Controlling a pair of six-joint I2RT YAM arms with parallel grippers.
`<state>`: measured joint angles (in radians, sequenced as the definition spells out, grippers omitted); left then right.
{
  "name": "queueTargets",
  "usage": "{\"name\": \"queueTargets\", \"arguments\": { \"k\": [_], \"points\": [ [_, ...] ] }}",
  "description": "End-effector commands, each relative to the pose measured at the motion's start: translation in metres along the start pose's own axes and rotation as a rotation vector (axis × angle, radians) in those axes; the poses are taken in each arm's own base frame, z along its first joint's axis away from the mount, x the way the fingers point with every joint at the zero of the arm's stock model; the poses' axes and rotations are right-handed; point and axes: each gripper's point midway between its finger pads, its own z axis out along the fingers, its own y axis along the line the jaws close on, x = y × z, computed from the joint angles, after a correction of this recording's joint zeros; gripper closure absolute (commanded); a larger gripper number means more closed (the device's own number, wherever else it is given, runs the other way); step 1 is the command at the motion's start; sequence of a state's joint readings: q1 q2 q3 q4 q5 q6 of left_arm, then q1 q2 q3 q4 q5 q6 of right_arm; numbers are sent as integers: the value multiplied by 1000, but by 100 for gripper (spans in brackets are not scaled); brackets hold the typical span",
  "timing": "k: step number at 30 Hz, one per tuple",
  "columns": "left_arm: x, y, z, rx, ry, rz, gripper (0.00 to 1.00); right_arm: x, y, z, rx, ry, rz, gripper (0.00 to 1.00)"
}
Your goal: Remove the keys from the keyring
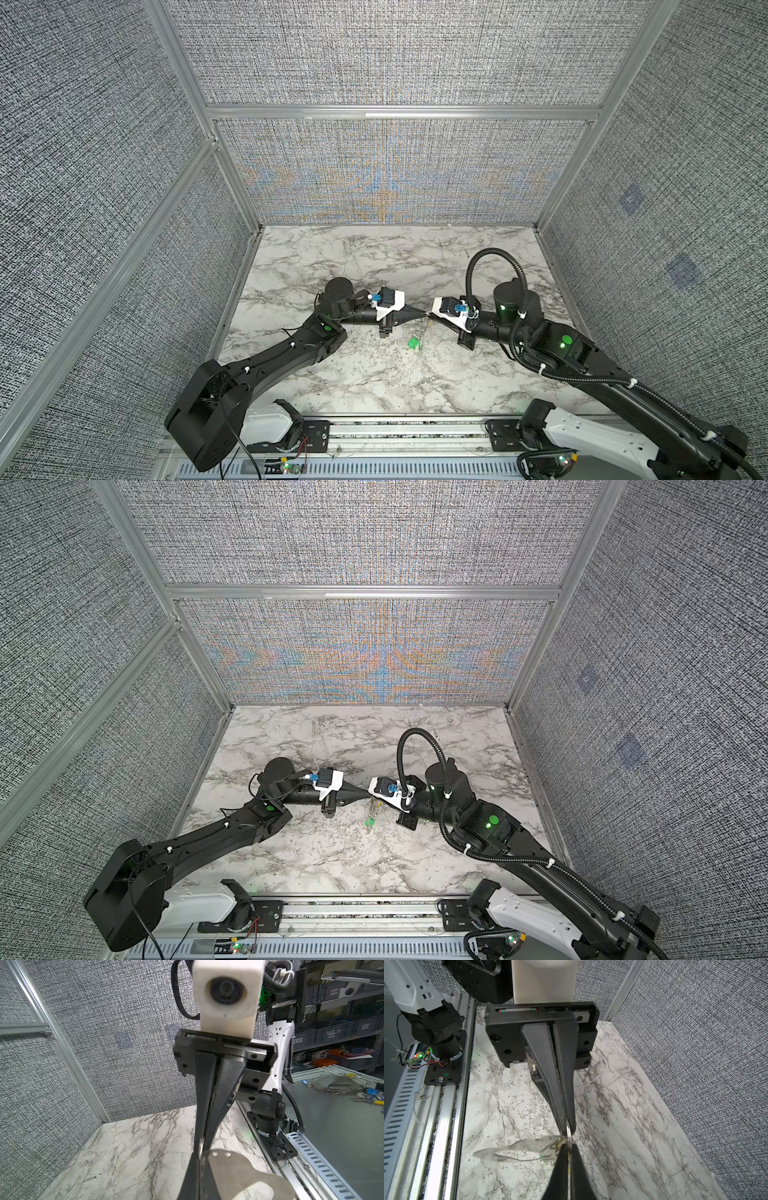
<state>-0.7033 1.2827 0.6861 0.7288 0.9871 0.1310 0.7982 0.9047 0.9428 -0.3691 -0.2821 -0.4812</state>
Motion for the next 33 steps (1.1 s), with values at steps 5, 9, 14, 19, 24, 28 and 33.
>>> {"name": "queueTargets", "arguments": {
  "k": [5,9,14,19,24,28,33],
  "points": [
    [2,0,1,15,31,20,92,-8,-2,0,6,-35,-7,100],
    [8,8,-5,-49,151,105,64,1,-3,-1,13,12,22,100],
    [12,13,-16,-55,329,237,65,14,-1,3,-7,93,53,100],
    [14,13,-19,-33,413,306,70,15,-1,5,-25,119,65,100],
    [16,14,-17,-31,447,358,71,14,-1,5,-30,123,69,100],
    [13,11,-13,-18,444,402,71,14,2,6,-51,138,76,100],
    [14,11,-7,-35,476,486,73,13,4,7,-75,142,83,100]
  ]
}}
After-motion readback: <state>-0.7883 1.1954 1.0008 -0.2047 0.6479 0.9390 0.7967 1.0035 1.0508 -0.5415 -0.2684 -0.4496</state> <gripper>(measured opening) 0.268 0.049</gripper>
